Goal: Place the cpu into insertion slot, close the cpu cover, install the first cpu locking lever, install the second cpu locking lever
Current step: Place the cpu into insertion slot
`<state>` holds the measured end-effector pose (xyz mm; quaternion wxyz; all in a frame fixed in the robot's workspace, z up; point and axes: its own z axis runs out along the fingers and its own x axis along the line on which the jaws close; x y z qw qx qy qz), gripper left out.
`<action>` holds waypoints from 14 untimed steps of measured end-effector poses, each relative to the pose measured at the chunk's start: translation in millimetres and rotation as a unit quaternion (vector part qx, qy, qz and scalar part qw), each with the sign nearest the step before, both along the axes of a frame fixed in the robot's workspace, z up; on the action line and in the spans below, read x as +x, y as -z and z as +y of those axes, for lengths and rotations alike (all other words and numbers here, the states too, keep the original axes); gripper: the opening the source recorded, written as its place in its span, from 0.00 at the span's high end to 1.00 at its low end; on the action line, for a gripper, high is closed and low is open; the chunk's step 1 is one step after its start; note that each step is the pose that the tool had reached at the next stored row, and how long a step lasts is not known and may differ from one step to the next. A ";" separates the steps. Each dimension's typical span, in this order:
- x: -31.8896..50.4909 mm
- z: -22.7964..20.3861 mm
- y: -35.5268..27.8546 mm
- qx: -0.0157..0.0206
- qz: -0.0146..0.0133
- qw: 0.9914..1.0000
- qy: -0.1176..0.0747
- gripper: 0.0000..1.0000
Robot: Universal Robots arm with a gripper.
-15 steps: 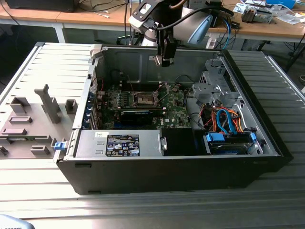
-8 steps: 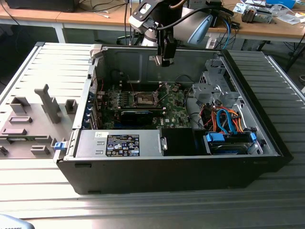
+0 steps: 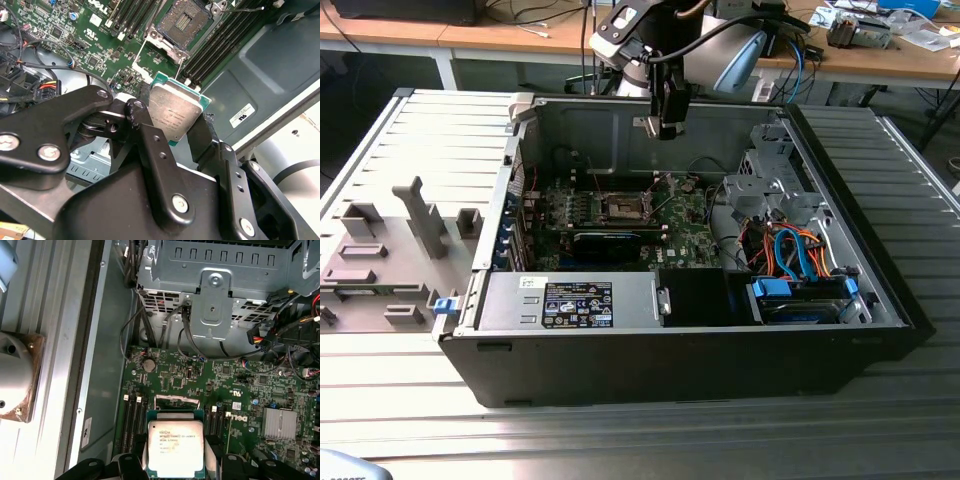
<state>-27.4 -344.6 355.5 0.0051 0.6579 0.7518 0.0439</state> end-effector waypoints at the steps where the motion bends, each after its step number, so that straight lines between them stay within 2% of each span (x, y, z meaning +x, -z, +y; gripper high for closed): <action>1: 0.0 0.0 0.0 0.000 0.000 1.000 0.001 0.45; 14: 0.0 0.0 0.0 0.000 0.000 1.000 0.006 0.45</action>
